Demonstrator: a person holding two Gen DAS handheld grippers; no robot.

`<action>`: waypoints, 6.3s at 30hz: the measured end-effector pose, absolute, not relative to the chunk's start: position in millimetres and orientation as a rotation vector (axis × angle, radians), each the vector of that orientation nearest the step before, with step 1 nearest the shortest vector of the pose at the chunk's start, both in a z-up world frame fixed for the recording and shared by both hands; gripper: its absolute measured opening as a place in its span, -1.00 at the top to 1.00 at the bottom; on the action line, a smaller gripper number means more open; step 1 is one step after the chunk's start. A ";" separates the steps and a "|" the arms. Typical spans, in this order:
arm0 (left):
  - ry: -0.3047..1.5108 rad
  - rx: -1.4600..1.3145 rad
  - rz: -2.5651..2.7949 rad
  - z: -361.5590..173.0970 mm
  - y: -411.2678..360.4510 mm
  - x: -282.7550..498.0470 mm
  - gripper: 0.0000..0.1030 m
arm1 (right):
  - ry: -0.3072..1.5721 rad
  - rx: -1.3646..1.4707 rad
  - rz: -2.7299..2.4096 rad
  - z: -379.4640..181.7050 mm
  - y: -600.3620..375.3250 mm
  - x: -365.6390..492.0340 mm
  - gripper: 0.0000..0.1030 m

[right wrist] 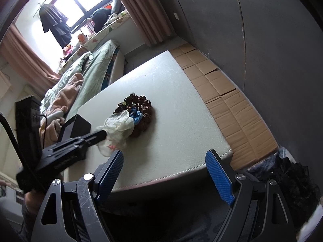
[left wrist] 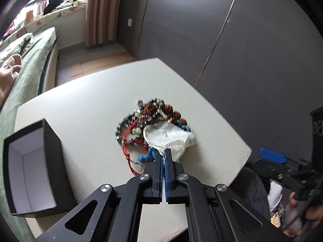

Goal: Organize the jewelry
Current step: 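Carry the scrunchie into the box with left tool while right tool grasps blue strand, then lift the blue beaded strand with the right tool and drop it into the box, then reach the left tool into the pile and grasp the dark bead bracelet, then lift the dark bead bracelet with the left tool while the right tool grasps the brown bead bracelet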

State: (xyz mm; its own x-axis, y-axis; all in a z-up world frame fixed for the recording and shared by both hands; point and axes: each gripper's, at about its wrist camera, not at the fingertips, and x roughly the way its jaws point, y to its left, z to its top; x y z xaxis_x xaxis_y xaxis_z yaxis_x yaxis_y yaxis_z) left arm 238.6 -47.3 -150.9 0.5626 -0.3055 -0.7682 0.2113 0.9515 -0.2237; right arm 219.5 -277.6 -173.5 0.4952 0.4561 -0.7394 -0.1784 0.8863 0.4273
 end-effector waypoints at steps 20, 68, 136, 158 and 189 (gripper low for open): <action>0.795 -0.267 -0.251 -98.1 33.7 205.8 0.99 | 1.027 0.368 0.515 -185.2 -221.7 248.1 -0.25; 0.771 -0.476 -0.050 -86.7 149.0 179.3 -0.69 | 0.983 0.443 0.815 -130.8 -115.8 253.2 0.81; 0.909 -0.122 -0.274 -111.2 -23.9 261.2 -0.33 | 0.976 0.680 0.375 -178.0 -278.8 280.6 -0.32; 1.027 0.134 -0.224 -180.0 -77.1 325.4 0.40 | 1.049 0.701 0.318 -204.5 -293.9 302.3 -0.32; 0.878 -0.163 -0.205 -106.1 17.1 267.8 0.84 | 1.313 0.135 0.281 -210.7 -183.1 367.7 0.46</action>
State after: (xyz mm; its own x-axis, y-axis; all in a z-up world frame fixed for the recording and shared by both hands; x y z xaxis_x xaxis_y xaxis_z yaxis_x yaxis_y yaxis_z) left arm 267.8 17.1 -106.1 0.6215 -0.2445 -0.7443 0.1110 0.9679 -0.2253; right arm 367.7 -183.1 -210.7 0.2269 0.2795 -0.9330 -0.1270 0.9583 0.2561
